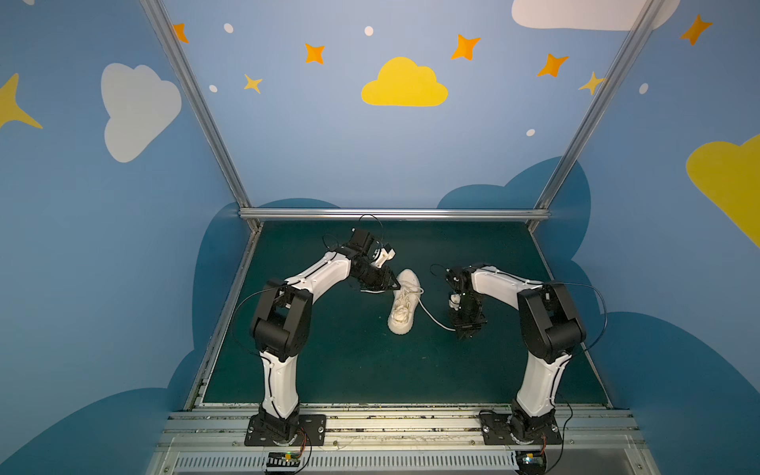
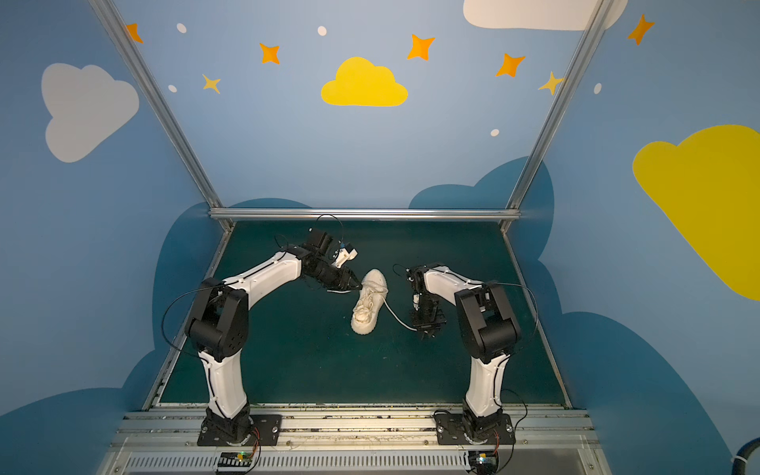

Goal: Tie the shoes
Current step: 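Lower the right gripper onto the loose lace end and close on it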

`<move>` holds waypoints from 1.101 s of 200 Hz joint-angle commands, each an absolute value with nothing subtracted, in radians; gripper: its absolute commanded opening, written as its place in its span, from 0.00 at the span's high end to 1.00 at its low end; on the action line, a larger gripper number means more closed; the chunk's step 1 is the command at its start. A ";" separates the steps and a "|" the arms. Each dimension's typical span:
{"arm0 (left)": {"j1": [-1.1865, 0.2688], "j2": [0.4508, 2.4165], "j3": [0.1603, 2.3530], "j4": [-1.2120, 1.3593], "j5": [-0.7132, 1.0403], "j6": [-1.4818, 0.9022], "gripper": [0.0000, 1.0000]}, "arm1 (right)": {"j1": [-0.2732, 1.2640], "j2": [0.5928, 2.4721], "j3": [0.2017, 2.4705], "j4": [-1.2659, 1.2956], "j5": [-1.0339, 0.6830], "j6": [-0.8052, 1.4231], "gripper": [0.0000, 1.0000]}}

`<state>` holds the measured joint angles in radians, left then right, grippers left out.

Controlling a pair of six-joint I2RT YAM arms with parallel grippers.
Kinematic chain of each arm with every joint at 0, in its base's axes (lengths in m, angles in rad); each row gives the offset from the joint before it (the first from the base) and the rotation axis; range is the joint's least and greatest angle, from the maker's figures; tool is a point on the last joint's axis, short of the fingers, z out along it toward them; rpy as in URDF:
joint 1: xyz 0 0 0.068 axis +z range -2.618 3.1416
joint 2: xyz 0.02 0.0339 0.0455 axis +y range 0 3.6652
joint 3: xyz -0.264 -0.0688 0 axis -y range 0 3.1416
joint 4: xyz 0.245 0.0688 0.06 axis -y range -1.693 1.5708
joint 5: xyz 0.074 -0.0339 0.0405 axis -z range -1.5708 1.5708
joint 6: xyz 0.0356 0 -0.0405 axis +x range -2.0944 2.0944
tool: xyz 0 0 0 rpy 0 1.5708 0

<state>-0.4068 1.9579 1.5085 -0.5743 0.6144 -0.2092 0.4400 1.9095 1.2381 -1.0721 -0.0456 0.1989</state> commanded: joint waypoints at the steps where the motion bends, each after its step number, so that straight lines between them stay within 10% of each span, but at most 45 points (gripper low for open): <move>1: -0.408 1.922 1.494 -0.571 0.634 -0.200 0.62 | 0.461 1.916 1.232 -1.074 -0.049 0.221 0.77; 88: -0.406 1.885 1.431 -0.542 0.626 -0.215 0.62 | 0.423 1.837 1.286 -1.114 -0.055 0.200 0.50; 220: -0.408 1.862 1.387 -0.525 0.627 -0.222 0.62 | 0.359 1.893 1.226 -0.993 -0.180 0.158 0.47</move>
